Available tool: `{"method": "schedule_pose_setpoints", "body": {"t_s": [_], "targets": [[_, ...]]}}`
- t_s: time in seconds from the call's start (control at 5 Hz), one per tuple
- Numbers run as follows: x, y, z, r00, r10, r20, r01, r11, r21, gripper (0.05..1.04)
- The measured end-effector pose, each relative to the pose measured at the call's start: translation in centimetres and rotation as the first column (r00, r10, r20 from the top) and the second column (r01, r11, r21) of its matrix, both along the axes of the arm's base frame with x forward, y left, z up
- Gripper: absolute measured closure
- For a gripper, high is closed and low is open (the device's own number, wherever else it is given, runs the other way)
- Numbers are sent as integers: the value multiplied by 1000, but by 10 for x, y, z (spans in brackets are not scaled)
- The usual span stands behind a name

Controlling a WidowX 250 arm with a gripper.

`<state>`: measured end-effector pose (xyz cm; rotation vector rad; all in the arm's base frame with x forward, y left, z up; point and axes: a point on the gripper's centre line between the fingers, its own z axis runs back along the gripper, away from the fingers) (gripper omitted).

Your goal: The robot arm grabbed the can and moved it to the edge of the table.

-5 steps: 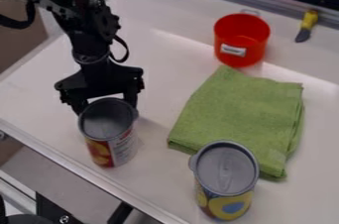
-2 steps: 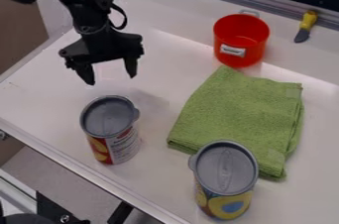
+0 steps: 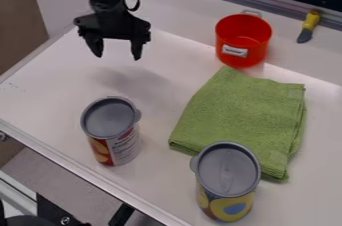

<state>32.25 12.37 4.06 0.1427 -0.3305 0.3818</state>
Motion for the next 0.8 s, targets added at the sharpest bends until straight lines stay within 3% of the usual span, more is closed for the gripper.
{"method": "schedule_pose_setpoints", "body": {"t_s": [0.2,0.4,0.8], "targets": [[12,-19,5,995,-104,-4,104,995,11,85],[20,-40,11,990,-138,-27,139,990,3,85],[35,-90,17,991,-134,-26,133,991,-8,85]]}}
